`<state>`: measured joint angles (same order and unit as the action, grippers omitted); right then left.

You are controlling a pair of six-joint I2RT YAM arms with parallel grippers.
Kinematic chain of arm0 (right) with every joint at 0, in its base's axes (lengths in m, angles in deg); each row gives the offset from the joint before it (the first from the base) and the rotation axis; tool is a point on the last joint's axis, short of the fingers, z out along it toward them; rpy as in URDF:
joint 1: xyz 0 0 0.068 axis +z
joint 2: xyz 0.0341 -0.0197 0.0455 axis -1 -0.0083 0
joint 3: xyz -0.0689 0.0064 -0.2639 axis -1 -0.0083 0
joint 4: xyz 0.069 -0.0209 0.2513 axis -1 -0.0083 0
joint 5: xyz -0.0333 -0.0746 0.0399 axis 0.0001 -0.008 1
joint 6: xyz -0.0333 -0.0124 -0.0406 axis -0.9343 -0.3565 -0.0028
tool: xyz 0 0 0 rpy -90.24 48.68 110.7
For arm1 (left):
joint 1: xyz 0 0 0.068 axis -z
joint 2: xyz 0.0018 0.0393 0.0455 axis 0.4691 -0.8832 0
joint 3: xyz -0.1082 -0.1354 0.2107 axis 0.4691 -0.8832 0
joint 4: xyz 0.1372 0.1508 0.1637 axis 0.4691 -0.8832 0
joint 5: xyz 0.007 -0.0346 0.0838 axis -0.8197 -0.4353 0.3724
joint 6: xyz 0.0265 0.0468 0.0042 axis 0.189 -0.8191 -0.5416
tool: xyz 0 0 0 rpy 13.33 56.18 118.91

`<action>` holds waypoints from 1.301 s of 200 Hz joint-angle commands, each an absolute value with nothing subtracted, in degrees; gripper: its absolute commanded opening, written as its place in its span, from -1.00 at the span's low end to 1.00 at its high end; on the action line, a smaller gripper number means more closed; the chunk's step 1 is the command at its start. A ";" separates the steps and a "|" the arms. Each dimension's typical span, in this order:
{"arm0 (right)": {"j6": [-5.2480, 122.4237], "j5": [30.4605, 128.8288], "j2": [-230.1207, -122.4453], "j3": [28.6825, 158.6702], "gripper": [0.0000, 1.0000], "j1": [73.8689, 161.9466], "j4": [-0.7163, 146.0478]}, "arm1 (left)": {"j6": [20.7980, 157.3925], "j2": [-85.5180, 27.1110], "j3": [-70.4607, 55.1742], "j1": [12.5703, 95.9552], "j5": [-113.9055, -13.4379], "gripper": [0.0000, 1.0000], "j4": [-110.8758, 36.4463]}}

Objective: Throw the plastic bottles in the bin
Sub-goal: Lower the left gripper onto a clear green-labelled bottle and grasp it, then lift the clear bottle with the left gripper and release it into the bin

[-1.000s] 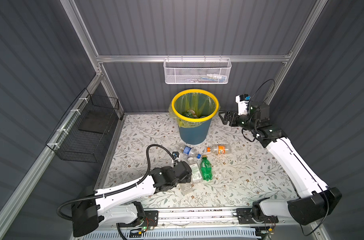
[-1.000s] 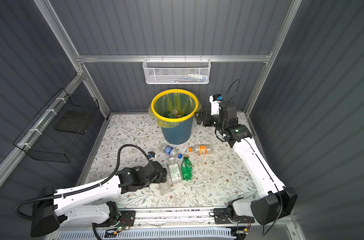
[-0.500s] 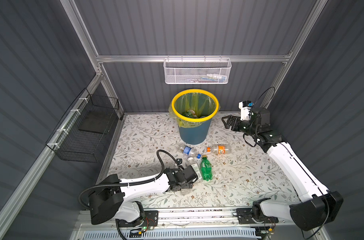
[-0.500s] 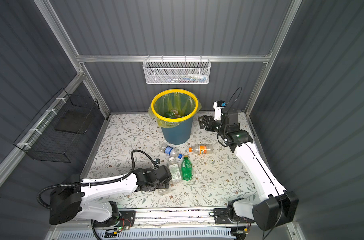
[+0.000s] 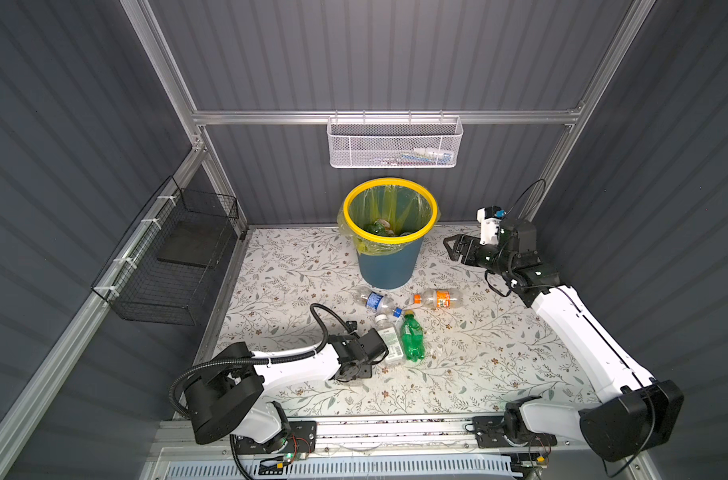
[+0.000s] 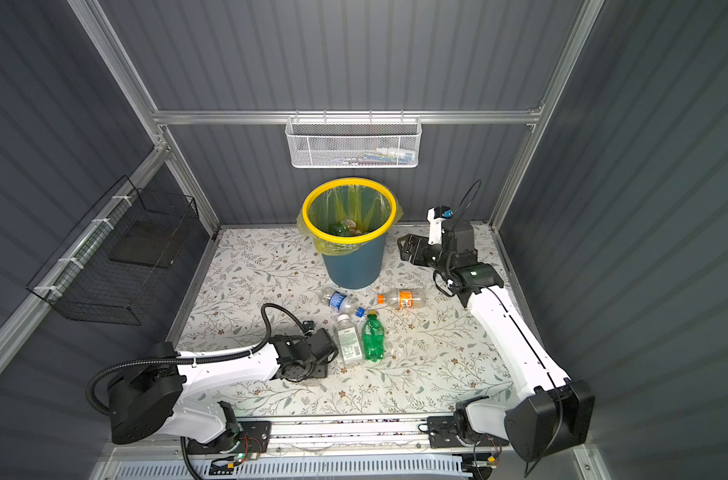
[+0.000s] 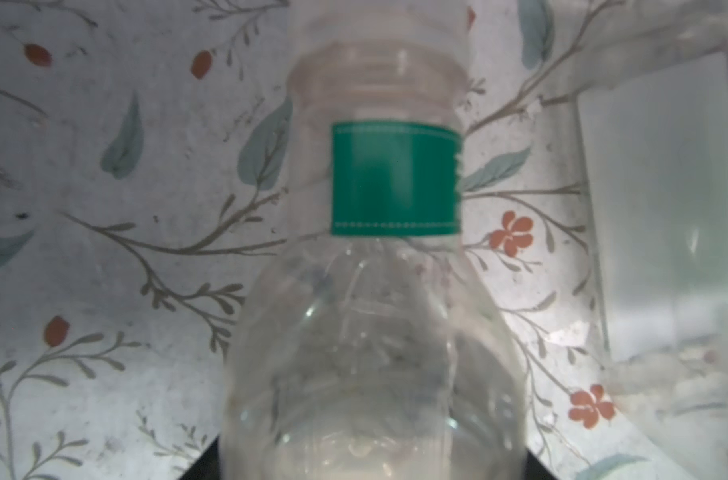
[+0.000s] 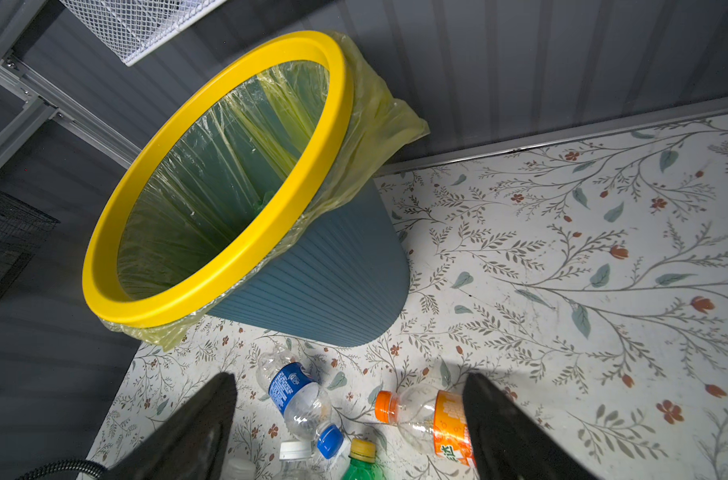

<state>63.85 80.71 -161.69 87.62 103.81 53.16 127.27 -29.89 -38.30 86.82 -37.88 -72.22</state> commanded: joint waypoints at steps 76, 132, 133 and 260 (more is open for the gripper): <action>64.69 78.37 -160.59 79.19 0.69 103.32 50.27 | 116.22 -11.84 -40.08 79.21 -32.57 0.12 -70.79; 65.67 78.05 -160.03 75.17 0.66 103.32 50.68 | 104.45 0.25 -31.81 77.68 -19.77 0.13 -74.45; 65.67 78.08 -159.98 75.11 0.66 103.32 50.70 | 104.16 0.49 -31.65 77.61 -19.59 0.13 -74.51; 68.50 78.27 -156.58 73.99 0.67 103.57 53.10 | 63.90 -6.12 -9.92 77.60 -29.09 0.16 -33.24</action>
<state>67.54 78.19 -157.93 72.43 103.48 52.11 72.39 7.33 -21.93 77.75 -21.92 -38.15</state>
